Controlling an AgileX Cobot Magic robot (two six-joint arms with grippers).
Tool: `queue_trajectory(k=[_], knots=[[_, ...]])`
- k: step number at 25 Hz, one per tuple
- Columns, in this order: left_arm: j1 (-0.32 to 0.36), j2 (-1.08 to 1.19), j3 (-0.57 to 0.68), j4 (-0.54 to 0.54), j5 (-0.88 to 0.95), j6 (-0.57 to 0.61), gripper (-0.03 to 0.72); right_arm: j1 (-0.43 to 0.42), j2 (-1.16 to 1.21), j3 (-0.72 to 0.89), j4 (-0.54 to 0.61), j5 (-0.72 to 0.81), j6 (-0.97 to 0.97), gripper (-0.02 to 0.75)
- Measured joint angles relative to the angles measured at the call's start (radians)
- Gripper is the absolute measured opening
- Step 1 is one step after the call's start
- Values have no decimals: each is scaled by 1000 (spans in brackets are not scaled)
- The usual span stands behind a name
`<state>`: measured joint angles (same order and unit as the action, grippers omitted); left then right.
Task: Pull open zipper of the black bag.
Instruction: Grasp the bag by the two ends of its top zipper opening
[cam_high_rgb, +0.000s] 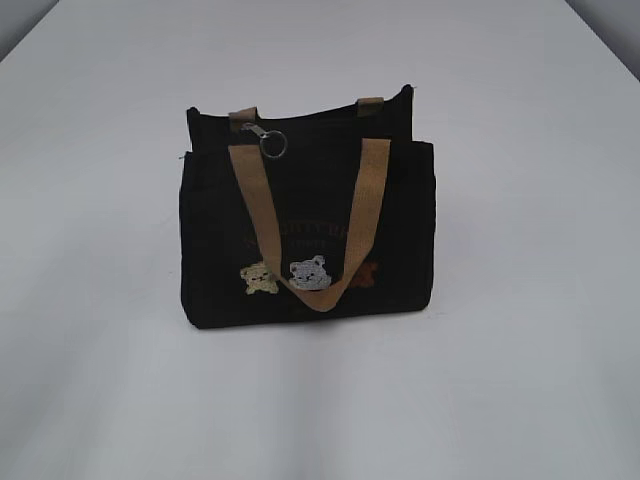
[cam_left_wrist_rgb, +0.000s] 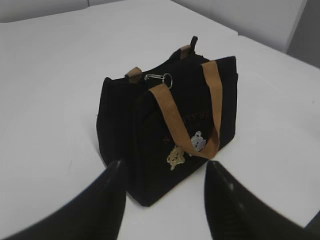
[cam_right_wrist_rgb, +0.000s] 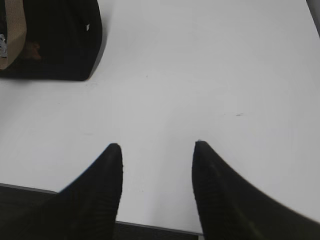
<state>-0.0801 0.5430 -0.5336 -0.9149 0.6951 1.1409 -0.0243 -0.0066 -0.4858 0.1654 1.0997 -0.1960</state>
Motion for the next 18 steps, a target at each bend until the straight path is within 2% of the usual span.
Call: queue_trajectory(k=[4, 8, 12, 18], knots=[[-1, 353, 0, -306, -46, 468, 414, 0, 0, 0, 0, 0, 0, 362], [-15, 619, -19, -559, -73, 824, 420, 0, 0, 0, 0, 0, 0, 362], [-40, 829, -83, -669, -78, 968, 421, 0, 0, 0, 0, 0, 0, 362], [-104, 1029, -225, -699, -82, 993, 423, 0, 0, 0, 0, 0, 0, 362]])
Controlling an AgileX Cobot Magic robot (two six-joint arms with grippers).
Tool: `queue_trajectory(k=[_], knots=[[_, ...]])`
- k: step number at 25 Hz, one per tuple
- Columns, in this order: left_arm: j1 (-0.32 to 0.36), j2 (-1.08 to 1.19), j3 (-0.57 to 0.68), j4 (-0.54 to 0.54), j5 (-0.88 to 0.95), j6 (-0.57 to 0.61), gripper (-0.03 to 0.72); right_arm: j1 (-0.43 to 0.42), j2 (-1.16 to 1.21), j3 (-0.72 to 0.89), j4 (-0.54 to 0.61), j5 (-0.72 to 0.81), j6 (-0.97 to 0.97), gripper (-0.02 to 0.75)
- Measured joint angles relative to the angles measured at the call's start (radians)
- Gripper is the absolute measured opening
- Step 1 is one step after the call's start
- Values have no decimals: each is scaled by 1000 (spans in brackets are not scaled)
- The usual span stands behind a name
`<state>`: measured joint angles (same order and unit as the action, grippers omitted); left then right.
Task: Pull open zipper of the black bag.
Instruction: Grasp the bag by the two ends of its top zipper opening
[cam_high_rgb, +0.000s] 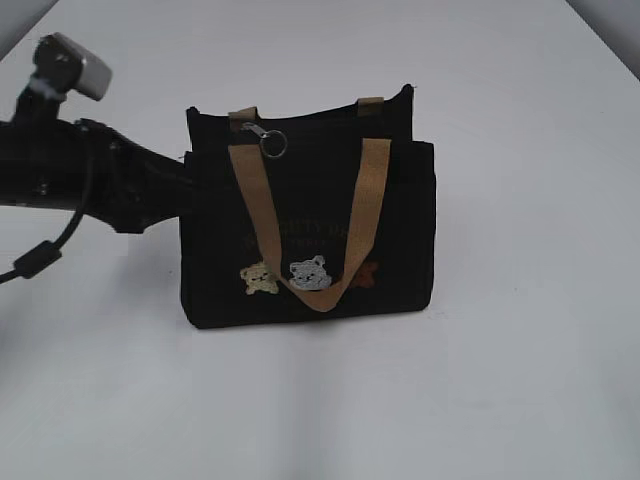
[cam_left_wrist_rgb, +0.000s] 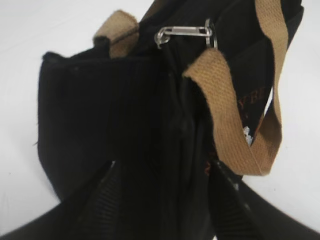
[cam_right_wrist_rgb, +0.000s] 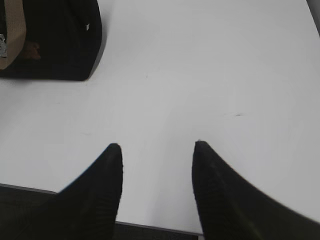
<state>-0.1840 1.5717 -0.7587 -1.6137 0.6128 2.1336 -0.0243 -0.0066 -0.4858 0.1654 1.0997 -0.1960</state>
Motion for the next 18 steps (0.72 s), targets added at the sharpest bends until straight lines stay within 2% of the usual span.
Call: queue_trajectory(k=[3, 4, 7, 8, 15, 18], knots=[[-47, 77, -65, -4, 0, 1, 410, 0, 0, 0, 16, -2, -4, 362], [-64, 99, -80, -1, 0, 1, 370, 0, 7, 0, 43, -3, -21, 362], [-95, 137, -94, 15, -18, 2, 113, 0, 126, -11, 219, -46, -179, 362], [-97, 141, -98, 17, -23, 2, 64, 0, 192, -16, 309, -74, -270, 362], [-101, 142, -105, 37, -67, 2, 64, 0, 692, -54, 931, -307, -949, 362], [-102, 142, -107, 39, -70, 2, 64, 42, 952, -150, 1072, -336, -1190, 362]])
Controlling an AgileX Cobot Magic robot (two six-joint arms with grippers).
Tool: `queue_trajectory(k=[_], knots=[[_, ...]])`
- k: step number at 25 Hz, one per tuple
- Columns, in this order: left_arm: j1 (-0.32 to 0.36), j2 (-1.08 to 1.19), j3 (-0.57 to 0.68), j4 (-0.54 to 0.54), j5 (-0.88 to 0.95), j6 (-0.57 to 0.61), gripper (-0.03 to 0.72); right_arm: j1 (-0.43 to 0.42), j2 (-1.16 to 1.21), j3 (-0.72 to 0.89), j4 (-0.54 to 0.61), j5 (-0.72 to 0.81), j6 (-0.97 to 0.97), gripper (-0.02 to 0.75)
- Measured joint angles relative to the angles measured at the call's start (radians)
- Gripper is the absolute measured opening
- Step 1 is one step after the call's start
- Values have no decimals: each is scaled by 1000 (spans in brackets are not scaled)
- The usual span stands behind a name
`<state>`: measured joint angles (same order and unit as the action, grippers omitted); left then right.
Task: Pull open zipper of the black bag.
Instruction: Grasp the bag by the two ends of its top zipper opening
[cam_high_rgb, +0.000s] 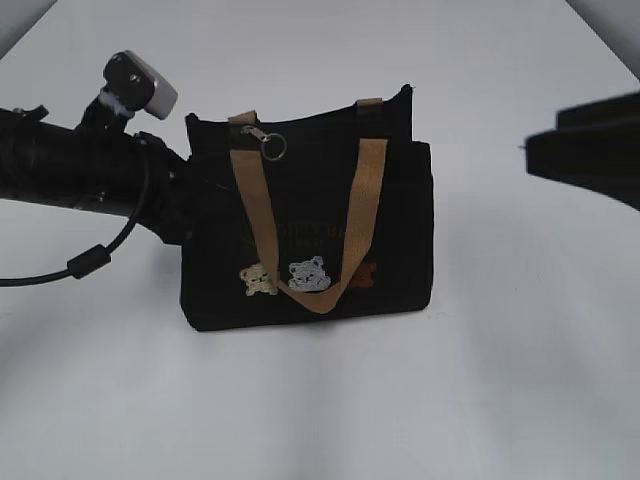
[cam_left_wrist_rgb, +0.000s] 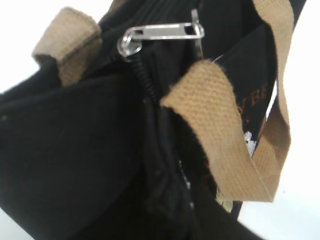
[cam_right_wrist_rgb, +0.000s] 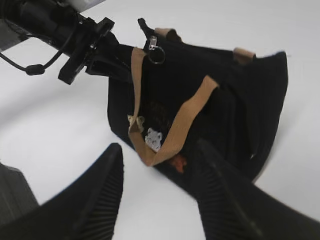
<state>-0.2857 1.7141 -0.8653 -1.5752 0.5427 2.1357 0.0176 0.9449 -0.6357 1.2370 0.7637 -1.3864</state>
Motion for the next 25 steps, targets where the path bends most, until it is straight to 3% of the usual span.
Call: queue_trajectory(k=[5, 10, 17, 25], knots=[[0, 0, 0, 1, -2, 0, 64, 248, 330, -221, 28, -198, -211, 362], [0, 0, 0, 1, -2, 0, 64, 435, 589, -400, -52, -372, -327, 362], [0, 0, 0, 1, -2, 0, 64, 529, 772, -504, -97, -486, -351, 362], [0, 0, 0, 0, -2, 0, 64, 583, 854, -512, -100, -626, -355, 360]])
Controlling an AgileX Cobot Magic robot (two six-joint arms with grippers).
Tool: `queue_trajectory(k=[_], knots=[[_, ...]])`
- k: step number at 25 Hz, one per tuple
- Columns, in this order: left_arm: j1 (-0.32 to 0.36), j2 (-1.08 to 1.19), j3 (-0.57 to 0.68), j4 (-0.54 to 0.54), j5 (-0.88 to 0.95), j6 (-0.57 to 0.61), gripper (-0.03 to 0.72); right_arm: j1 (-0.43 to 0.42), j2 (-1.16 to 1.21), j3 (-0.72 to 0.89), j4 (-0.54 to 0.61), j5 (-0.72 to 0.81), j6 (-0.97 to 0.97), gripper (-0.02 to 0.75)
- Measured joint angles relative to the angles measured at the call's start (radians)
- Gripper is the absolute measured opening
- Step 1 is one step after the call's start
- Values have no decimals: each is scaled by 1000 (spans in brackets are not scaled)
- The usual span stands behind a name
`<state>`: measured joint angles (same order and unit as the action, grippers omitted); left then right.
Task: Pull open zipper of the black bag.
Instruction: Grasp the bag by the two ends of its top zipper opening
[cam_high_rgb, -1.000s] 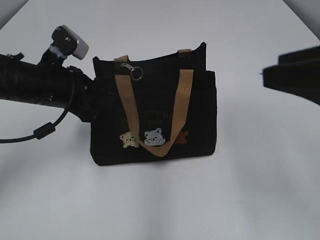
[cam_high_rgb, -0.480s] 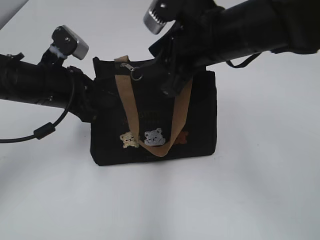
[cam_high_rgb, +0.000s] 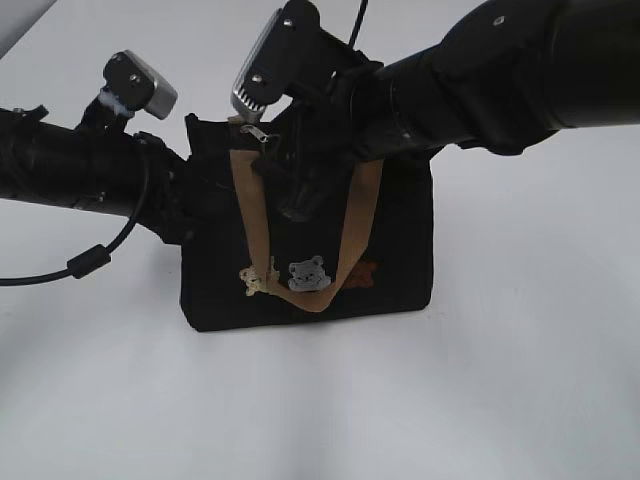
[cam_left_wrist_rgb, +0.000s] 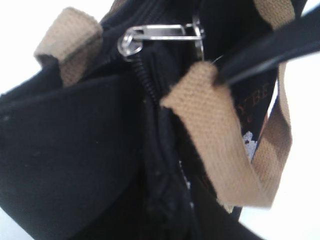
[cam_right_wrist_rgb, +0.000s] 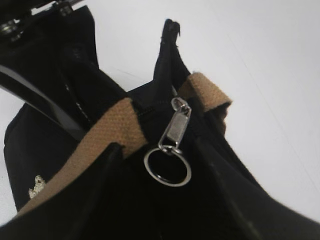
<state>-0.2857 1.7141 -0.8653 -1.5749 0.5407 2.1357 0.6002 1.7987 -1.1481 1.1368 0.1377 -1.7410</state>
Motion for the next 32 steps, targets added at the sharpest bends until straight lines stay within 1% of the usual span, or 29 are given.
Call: queue_trajectory(k=[1, 2, 4, 6, 7, 9, 13, 15, 17, 19, 23, 25, 27, 29, 30, 31, 32], knots=[[0, 0, 0, 0, -1, 0, 64, 5, 5, 0, 0, -4, 0, 351], [0, 0, 0, 0, -1, 0, 64, 7, 8, 0, 0, -8, 0, 326], [0, 0, 0, 0, -2, 0, 64, 10, 9, 0, 0, -16, 1, 221], [0, 0, 0, 0, -2, 0, 64, 10, 9, -1, 0, -20, 15, 68], [0, 0, 0, 0, -2, 0, 64, 10, 8, -1, 0, -20, 33, 24], [0, 0, 0, 0, -2, 0, 64, 8, 0, -1, 0, -21, 76, -1], [0, 0, 0, 0, -2, 0, 64, -17, -50, -1, 0, 30, 208, -1], [0, 0, 0, 0, -1, 0, 64, -54, -80, -1, -1, 108, 274, -1], [0, 0, 0, 1, 0, 0, 64, -115, -101, -1, -16, 208, 373, -1], [0, 0, 0, 1, 3, 0, 64, -205, -112, -1, -55, 321, 497, -1], [-1, 0, 0, 1, 2, 0, 64, -392, -121, -1, -203, 470, 812, -1], [-1, 0, 0, 1, -3, 0, 64, -451, -123, -1, -259, 504, 969, -1], [-1, 0, 0, 1, -5, 0, 64, -473, -124, -1, -281, 524, 1046, 1], [-1, 0, 0, 0, -6, -9, 64, -465, -130, -1, -285, 564, 1065, 37], [-1, 0, 0, 0, -6, -29, 67, -458, -136, -1, -285, 590, 1065, 88], [-1, -1, 0, 5, -7, -60, 85, -454, -144, -1, -285, 615, 1062, 162], [-1, -4, 0, 23, -14, -112, 132, -451, -156, -1, -287, 644, 1056, 237]])
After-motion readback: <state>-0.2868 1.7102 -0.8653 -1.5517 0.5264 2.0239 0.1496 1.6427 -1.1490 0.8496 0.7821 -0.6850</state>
